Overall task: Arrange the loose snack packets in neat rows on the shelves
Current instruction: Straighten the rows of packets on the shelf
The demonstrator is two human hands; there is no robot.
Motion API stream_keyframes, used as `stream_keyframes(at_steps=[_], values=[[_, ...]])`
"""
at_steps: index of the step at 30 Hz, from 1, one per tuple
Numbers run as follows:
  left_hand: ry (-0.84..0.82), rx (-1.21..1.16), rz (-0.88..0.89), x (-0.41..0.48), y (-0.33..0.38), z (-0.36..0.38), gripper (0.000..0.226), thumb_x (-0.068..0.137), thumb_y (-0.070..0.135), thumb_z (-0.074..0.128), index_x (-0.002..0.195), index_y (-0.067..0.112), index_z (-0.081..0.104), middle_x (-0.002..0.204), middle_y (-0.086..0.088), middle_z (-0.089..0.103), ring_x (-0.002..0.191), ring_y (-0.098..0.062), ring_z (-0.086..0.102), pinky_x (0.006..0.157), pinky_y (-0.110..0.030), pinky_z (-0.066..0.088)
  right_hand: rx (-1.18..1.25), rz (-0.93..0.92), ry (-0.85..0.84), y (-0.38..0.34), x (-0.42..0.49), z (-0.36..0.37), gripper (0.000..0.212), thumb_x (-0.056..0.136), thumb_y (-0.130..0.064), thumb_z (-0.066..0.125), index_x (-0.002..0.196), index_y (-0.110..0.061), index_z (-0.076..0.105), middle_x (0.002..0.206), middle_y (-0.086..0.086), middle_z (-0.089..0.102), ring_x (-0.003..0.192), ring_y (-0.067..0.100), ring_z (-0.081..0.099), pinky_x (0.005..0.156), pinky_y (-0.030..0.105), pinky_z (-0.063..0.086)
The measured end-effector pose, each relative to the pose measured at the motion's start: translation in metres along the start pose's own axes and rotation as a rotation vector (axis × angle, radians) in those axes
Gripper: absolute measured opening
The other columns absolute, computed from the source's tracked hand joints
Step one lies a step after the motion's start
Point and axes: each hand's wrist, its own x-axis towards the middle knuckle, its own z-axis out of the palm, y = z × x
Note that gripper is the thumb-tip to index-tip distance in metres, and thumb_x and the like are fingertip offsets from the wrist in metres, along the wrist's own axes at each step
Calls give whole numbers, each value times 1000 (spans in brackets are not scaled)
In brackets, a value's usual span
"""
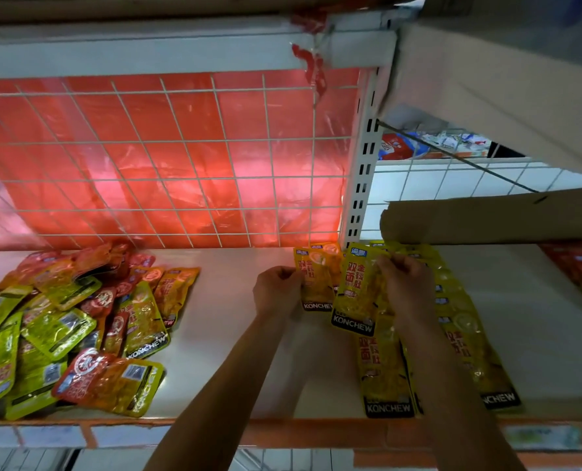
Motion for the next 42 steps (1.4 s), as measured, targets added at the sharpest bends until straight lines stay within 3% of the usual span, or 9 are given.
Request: stream_keyframes(at_steps=[2, 7, 12, 18, 28, 31, 37, 40, 42], values=[[4, 41, 11, 2, 7, 5, 15, 80, 28, 67, 65, 28, 68, 74, 6, 71, 82, -21, 68, 77, -33, 56, 1, -3, 5, 1, 3, -4, 9, 84, -27, 68, 88, -19, 67, 70, -7, 62, 63, 8, 55, 62, 26, 42], [-43, 133, 49, 7, 13, 14, 17, 85, 30, 67, 94, 19, 76, 93, -1, 75, 87, -19, 68, 83, -34, 55, -39, -7, 4, 1, 7, -10, 10, 85, -27, 68, 76, -25, 65, 55, -11, 55, 43, 1, 44, 44, 21, 35], [-81, 198, 86, 10, 10, 18, 20, 86, 32, 69, 98, 18, 76, 94, -3, 74, 90, -22, 68, 86, -38, 55, -94, -28, -25, 1, 8, -10, 11, 86, -26, 67, 78, -19, 66, 53, -11, 51, 42, 2, 43, 46, 24, 33], [-32, 344, 180, 11, 12, 20, 27, 88, 36, 67, 106, 16, 72, 101, -2, 73, 82, -11, 60, 76, -25, 44, -91, -30, -59, 2, 9, -7, 21, 84, -23, 67, 65, -22, 60, 44, -12, 44, 46, 5, 37, 51, 25, 29], [28, 479, 278, 7, 13, 20, 34, 90, 38, 64, 115, 15, 66, 110, -1, 69, 97, -16, 64, 80, -25, 42, -114, -58, -85, -1, 6, 1, 17, 85, -24, 66, 68, -24, 64, 54, -10, 58, 39, -2, 45, 47, 22, 35], [43, 364, 391, 0, 18, 18, 24, 94, 34, 58, 108, 18, 69, 103, 3, 70, 86, -11, 63, 75, -22, 40, -141, -77, -86, -4, 7, 5, 20, 84, -24, 66, 65, -26, 62, 56, -11, 60, 45, 0, 50, 49, 22, 35], [-380, -112, 240, -13, 22, 14, 4, 88, 31, 67, 85, 33, 69, 83, 6, 73, 77, -13, 71, 68, -29, 56, -180, -113, -116, -7, 8, 18, 14, 84, -26, 68, 70, -26, 64, 62, -12, 60, 60, 4, 54, 59, 24, 37], [-366, -158, 227, -9, 16, 11, 7, 87, 25, 69, 84, 30, 70, 78, 7, 73, 73, -11, 70, 67, -30, 57, -194, -118, -139, -7, 6, 22, 14, 85, -25, 66, 96, -16, 70, 79, -5, 66, 74, 10, 61, 68, 25, 44], [-304, -175, 190, -4, 12, 8, 6, 87, 24, 69, 83, 29, 70, 80, 5, 74, 77, -15, 72, 74, -36, 60, -212, -152, -147, -6, 5, 22, 19, 88, -22, 63, 104, -16, 70, 80, -10, 65, 67, -4, 61, 60, 15, 44]])
